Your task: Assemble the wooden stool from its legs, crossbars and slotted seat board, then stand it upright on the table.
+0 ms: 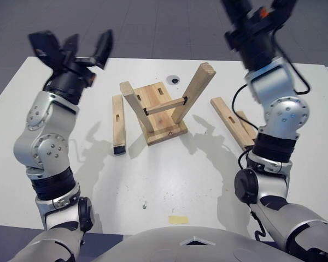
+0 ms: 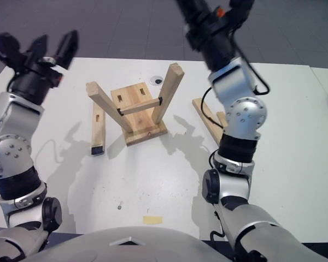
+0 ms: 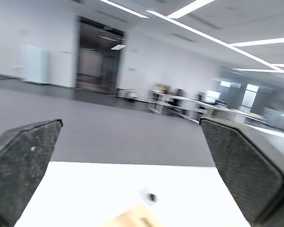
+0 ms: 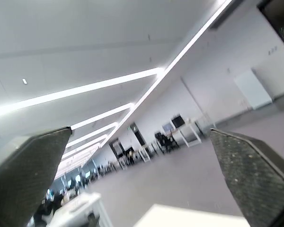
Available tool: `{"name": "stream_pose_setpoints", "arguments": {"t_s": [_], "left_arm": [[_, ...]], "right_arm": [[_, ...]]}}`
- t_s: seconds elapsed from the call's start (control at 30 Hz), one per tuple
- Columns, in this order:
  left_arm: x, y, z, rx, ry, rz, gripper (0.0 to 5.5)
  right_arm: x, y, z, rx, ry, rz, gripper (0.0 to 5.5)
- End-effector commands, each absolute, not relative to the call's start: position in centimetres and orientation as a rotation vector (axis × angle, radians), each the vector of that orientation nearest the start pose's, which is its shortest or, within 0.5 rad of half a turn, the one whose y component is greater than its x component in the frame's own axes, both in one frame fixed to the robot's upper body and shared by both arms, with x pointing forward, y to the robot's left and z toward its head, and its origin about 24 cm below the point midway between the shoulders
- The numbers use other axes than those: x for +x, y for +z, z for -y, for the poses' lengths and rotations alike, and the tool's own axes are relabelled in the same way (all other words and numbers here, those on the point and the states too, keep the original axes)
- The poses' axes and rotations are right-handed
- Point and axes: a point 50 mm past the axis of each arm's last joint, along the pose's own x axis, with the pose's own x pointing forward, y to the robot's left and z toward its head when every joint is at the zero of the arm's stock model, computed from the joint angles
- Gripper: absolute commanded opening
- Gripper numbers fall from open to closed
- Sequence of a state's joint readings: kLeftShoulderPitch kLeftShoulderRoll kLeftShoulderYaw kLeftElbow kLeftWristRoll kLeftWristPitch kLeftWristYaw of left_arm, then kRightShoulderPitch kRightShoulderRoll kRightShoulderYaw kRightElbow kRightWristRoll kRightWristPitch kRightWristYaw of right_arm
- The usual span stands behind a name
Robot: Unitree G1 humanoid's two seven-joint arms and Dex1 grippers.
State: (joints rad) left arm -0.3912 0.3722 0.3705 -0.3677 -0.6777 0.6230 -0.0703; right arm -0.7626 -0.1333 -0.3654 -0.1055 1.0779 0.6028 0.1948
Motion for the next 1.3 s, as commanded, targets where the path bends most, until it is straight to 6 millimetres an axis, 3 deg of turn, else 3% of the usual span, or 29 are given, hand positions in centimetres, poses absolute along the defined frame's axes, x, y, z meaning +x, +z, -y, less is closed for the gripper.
{"name": "stream_pose_setpoints", "arguments": {"t_s": [0.03,0.2,0.43,0.7,0.83,1.0,1.13,1.2,1.3], "left_arm": [[27.2,18.0,-21.5,-0.042,-0.213,0.071,5.40],[25.5,15.4,-16.5,-0.001,-0.447,-0.039,5.40],[25.7,16.2,-9.7,-0.053,-0.674,0.016,5.40],[27.7,17.4,-6.8,-0.049,-0.715,0.072,5.40],[28.5,18.5,-7.9,-0.063,-0.655,0.119,5.40],[30.0,20.1,-14.6,-0.061,-0.360,0.179,5.40],[29.9,19.6,-18.0,-0.017,-0.251,0.152,5.40],[29.8,19.4,-18.4,-0.025,-0.235,0.146,5.40],[29.7,19.0,-18.1,-0.028,-0.241,0.138,5.40]], "right_arm": [[31.5,26.5,18.1,0.785,0.585,0.443,5.37],[31.1,24.5,20.0,0.729,0.475,0.382,5.37],[30.9,24.6,19.1,0.757,0.502,0.389,5.37],[29.8,25.5,18.6,0.763,0.628,0.451,5.37],[27.1,26.0,17.1,0.721,0.903,0.433,5.37],[23.4,23.7,16.1,0.527,1.178,0.224,5.37],[23.1,20.6,14.1,0.224,1.173,0.044,5.37],[23.2,19.0,13.3,0.060,1.145,0.009,5.37],[23.4,18.0,12.8,-0.025,1.115,0.011,5.37]]}}
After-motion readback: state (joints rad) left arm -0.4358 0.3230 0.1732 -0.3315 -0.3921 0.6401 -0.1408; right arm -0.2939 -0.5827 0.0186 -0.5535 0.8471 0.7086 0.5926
